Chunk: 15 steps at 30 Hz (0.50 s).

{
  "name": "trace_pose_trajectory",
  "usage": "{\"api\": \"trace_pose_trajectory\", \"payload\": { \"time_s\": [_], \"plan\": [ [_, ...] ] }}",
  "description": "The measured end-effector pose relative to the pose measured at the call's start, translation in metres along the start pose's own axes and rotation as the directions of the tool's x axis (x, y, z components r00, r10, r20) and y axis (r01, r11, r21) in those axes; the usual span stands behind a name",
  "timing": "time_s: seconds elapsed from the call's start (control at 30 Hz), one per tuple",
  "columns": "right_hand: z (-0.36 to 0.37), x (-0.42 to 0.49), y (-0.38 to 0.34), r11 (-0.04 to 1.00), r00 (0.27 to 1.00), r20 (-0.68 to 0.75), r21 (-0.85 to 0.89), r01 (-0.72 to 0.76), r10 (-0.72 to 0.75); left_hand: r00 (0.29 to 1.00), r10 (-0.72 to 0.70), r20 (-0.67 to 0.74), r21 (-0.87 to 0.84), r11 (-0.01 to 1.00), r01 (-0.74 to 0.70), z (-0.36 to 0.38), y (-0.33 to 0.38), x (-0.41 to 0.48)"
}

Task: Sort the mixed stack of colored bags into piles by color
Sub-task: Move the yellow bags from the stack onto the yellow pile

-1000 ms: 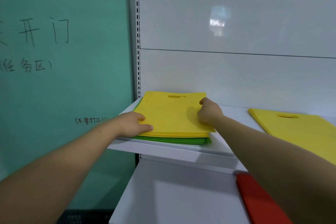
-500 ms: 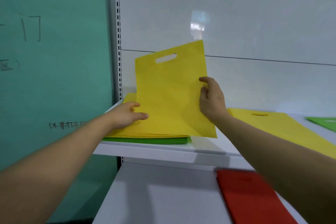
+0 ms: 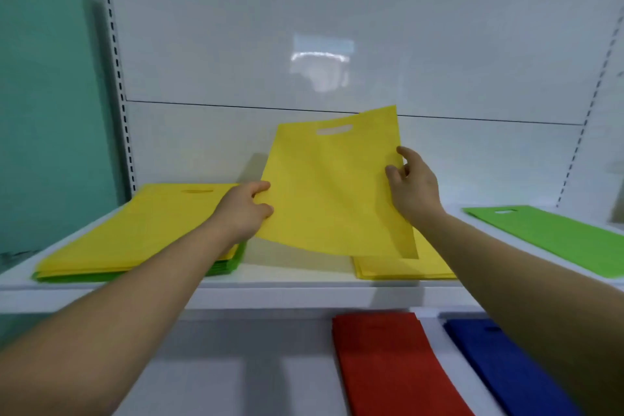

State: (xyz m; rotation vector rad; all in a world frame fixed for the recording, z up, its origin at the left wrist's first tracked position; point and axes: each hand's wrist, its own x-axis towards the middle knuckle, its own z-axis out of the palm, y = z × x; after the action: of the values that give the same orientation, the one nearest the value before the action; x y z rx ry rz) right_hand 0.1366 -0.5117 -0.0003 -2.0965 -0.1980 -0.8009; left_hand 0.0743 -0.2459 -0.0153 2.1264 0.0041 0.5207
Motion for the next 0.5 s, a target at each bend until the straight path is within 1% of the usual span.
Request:
{"api": "trace_pose_trajectory", "payload": {
  "time_s": [0.23,0.37,0.5],
  "plan": [
    [-0.053,0.012,0.087,0.991,0.996,0.068,-0.125,-0.052,0.061,0.995,-0.010,0.102,0.058,0.998,0.005,0.091,0.023,-0.013],
    [-0.068,0.015,0.128,0.984,0.989,0.133,-0.172,-0.047,0.070,0.993,-0.008,0.115,0.148,0.989,-0.010,0.133,0.028,-0.021],
    [-0.067,0.022,0.158,0.967,0.962,0.248,-0.252,-0.047,0.111,0.988,-0.063,0.144,0.285,0.958,0.020,0.156,0.029,-0.025]
  ]
}}
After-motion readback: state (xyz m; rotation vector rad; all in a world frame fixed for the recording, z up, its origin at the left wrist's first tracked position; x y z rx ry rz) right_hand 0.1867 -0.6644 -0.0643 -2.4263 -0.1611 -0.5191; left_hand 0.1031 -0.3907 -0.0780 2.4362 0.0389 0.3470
